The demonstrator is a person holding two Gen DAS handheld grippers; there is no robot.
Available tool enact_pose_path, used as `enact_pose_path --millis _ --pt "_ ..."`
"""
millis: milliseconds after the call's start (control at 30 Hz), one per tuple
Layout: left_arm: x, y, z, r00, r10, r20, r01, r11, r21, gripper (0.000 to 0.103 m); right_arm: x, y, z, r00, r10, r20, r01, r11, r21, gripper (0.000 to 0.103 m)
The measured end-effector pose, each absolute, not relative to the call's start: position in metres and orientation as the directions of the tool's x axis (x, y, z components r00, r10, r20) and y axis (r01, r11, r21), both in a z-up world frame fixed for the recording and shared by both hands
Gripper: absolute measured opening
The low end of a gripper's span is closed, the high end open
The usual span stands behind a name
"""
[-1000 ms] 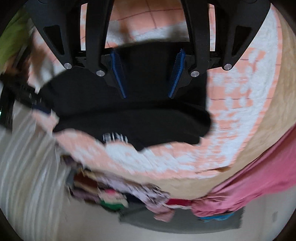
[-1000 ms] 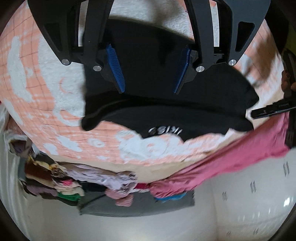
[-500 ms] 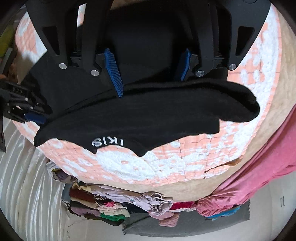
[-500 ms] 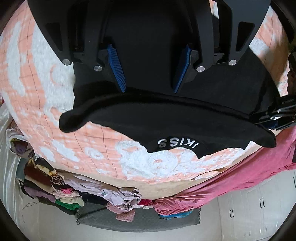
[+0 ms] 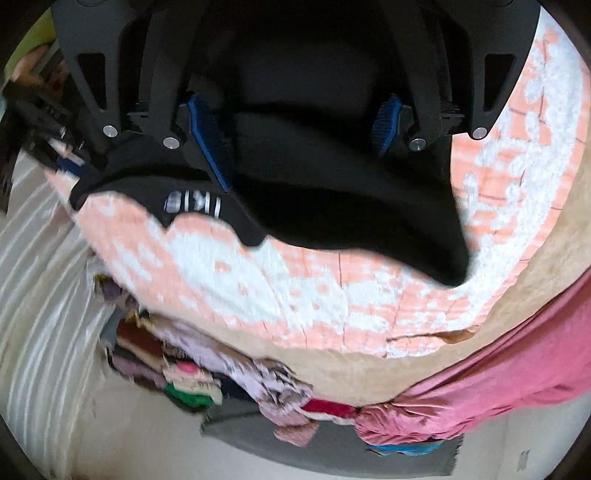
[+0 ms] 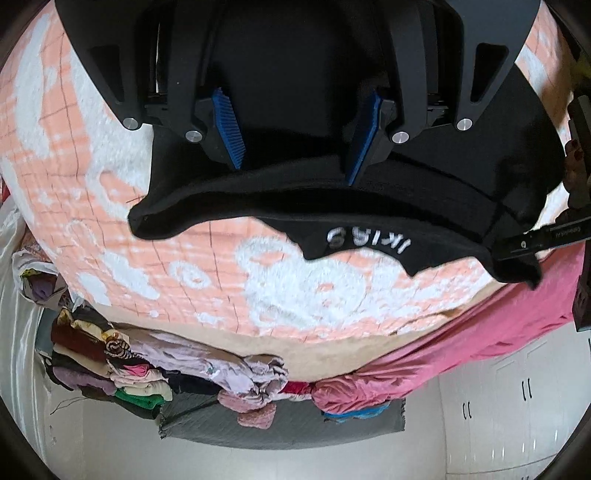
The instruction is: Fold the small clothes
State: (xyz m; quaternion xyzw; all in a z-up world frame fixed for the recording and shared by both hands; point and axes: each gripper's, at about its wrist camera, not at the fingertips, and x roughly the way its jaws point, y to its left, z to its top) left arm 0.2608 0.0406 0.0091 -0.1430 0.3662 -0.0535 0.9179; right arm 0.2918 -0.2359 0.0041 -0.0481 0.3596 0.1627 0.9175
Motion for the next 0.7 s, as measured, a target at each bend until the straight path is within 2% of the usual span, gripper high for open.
enact_pose_path --millis 33,167,333,533,700 --pt "0.261 0.045 0.012 0.742 -0.207 -0.638 -0.017 0.945 -0.326 0.069 0.295 -0.237 0.007 0.695 0.266 -0.668 -0.330 0.943 0.032 0.053" --pt "0.257 0.067 0.018 0.775 -0.230 -0.588 -0.051 0.905 -0.422 0.069 0.305 -0.243 0.012 0.722 0.251 -0.644 -0.286 0.957 0.052 0.057" --pt "0.241 0.090 0.017 0.795 -0.202 -0.572 -0.097 0.888 -0.449 0.069 0.303 -0.256 0.008 0.734 0.232 -0.638 -0.226 0.970 0.093 0.058" --pt "0.226 0.115 0.007 0.765 -0.158 -0.625 -0.146 0.902 -0.406 0.069 0.276 -0.294 0.018 0.795 0.198 -0.574 -0.109 0.976 0.186 0.062" --pt "0.213 0.118 -0.004 0.725 -0.188 -0.662 -0.127 0.909 -0.397 0.069 0.250 -0.325 0.016 0.792 0.151 -0.592 -0.039 0.980 0.197 0.063"
